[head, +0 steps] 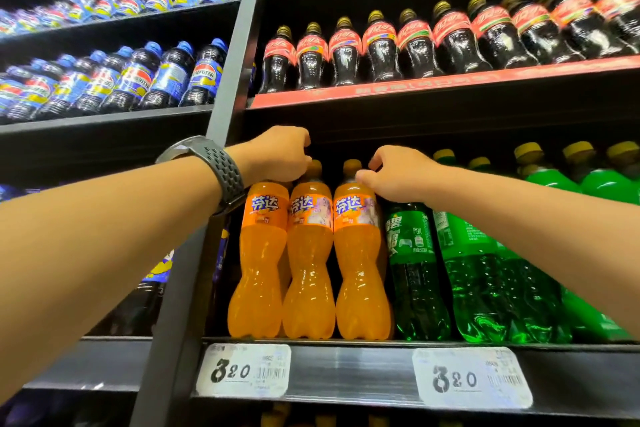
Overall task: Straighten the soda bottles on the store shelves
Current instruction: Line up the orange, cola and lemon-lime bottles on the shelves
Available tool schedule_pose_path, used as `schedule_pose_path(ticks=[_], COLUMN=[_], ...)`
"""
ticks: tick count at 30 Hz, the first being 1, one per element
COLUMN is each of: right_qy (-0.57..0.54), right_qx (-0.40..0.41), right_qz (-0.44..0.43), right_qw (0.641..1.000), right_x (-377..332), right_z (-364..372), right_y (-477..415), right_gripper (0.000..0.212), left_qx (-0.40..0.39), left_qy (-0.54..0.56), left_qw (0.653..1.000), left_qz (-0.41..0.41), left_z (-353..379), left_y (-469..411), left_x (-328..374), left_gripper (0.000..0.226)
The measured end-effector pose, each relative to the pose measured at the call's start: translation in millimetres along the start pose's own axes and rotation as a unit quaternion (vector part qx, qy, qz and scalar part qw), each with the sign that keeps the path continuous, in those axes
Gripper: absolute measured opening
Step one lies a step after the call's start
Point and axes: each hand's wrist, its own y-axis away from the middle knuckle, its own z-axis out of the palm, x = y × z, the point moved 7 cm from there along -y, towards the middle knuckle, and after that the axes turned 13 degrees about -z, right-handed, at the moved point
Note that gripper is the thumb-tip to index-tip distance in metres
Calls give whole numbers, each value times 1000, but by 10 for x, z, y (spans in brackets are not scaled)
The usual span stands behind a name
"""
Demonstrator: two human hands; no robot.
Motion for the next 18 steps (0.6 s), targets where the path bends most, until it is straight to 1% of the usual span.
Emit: schedule_pose_path(ticks=[2, 4, 6, 9, 13, 16, 18], right_qy=[-8, -18, -26, -18, -2, 6, 10], right_qx=[3, 9, 6, -11, -18, -10, 4], right_qz=[3, 1, -5, -16, -15, -11, -10], right_qw=[1000, 1000, 1000, 1000, 1000, 1000, 1000], right_x=[-1, -45, -103, -151, -85, 14, 93], right_z=[-10, 9, 49, 108, 101, 21, -83], right_y=[-3, -18, -35, -48, -44, -39, -35], right_gripper=[39, 40, 43, 49, 49, 50, 54], left_qx=[16, 9, 6, -6, -42, -61, -63], left_qy=[-78, -157, -206, -197, -190, -195, -194], left_qw=[997, 988, 978, 980, 981, 978, 978], left_qz=[11, 11, 7, -2, -24, -34, -35], left_z=[-28, 16, 66, 99, 81, 75, 76], left_y=[21, 75, 122, 114, 53, 33, 24], left_x=[-47, -99, -128, -137, -138, -130, -129], left_gripper=[36, 27, 21, 21, 17, 21, 22])
